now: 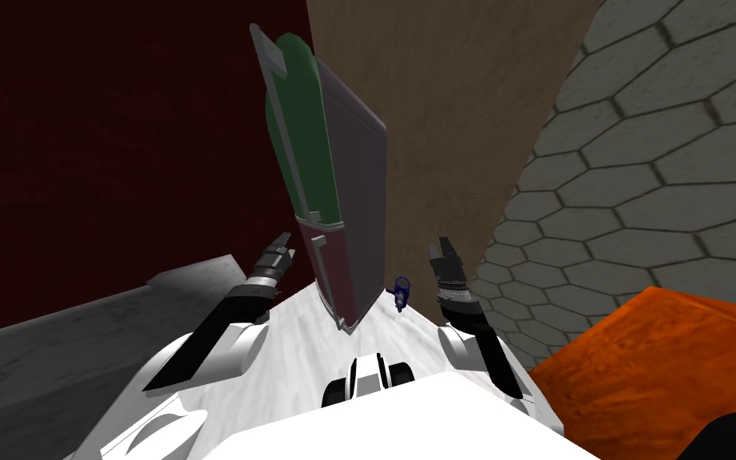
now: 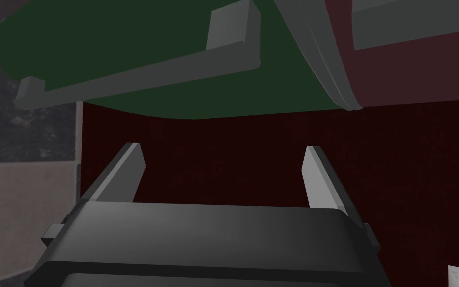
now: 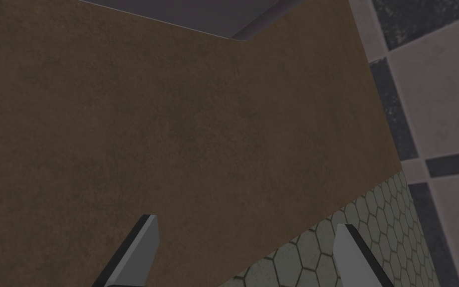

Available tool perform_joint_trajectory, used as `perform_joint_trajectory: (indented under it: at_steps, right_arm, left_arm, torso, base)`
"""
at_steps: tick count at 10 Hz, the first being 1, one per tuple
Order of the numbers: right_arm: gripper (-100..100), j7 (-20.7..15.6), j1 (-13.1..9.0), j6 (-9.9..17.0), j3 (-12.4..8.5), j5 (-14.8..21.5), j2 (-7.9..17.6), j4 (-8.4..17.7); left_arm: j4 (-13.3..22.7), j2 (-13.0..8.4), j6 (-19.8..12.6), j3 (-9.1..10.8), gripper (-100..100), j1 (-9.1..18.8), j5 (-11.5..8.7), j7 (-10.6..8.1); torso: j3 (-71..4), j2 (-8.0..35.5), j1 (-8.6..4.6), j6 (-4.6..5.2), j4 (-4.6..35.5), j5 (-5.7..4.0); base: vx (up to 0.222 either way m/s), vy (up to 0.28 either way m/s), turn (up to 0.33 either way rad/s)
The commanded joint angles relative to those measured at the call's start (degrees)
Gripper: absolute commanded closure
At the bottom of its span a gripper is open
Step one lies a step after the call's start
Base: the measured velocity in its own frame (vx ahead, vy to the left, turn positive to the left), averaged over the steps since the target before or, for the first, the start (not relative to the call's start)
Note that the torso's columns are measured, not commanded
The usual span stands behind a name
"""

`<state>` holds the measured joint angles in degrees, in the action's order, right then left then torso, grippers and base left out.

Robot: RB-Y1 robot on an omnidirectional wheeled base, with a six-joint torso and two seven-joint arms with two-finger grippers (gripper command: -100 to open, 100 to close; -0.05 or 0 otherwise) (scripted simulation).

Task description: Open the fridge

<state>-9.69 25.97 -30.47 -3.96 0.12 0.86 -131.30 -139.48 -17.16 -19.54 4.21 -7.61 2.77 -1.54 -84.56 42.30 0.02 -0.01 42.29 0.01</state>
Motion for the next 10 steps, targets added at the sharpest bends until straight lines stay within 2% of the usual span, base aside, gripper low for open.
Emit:
perform_joint_trajectory:
  at_steps: [1,2,3,4,5,10]
  right_arm:
    - [0,0.0,0.0,0.0,0.0,0.0,0.0,0.0]
    - [0,0.0,0.0,0.0,0.0,0.0,0.0,0.0]
    - [0,0.0,0.0,0.0,0.0,0.0,0.0,0.0]
    - [0,0.0,0.0,0.0,0.0,0.0,0.0,0.0]
    - [0,0.0,0.0,0.0,0.0,0.0,0.0,0.0]
    - [0,0.0,0.0,0.0,0.0,0.0,0.0,0.0]
  left_arm:
    - [0.3,-0.7,-4.2,0.38,-100,1.6,-0.2,-0.12]
    - [0.5,-1.6,-5.8,0.81,-100,3.0,-0.4,-0.26]
    - [0.5,-1.6,-7.4,0.81,-100,3.0,-0.4,-0.26]
    - [0.7,-2.4,-9.4,1.24,-100,4.4,-0.6,-0.4]
    - [0.7,-2.4,-10.5,1.24,-100,4.4,-0.6,-0.4]
    - [1.1,-5.1,-18.9,2.5,-100,8.4,-1.3,-0.82]
  torso:
    - [0.0,0.0,-0.06,0.01,0.0,-0.02]
    - [0.0,0.0,-0.02,0.0,0.0,-0.01]
    - [0.0,0.0,0.01,0.01,0.0,0.0]
    - [0.0,0.0,-0.01,0.0,0.0,0.0]
    - [0.0,0.0,-0.05,0.0,0.0,-0.01]
    - [0.0,0.0,0.0,0.0,0.0,0.0]
  base:
    - [0.053,-0.023,-0.004]
    - [0.062,-0.014,-0.012]
    - [0.056,-0.018,-0.006]
    - [0.064,-0.029,-0.008]
    - [0.058,-0.019,-0.004]
    - [0.06,-0.023,-0.009]
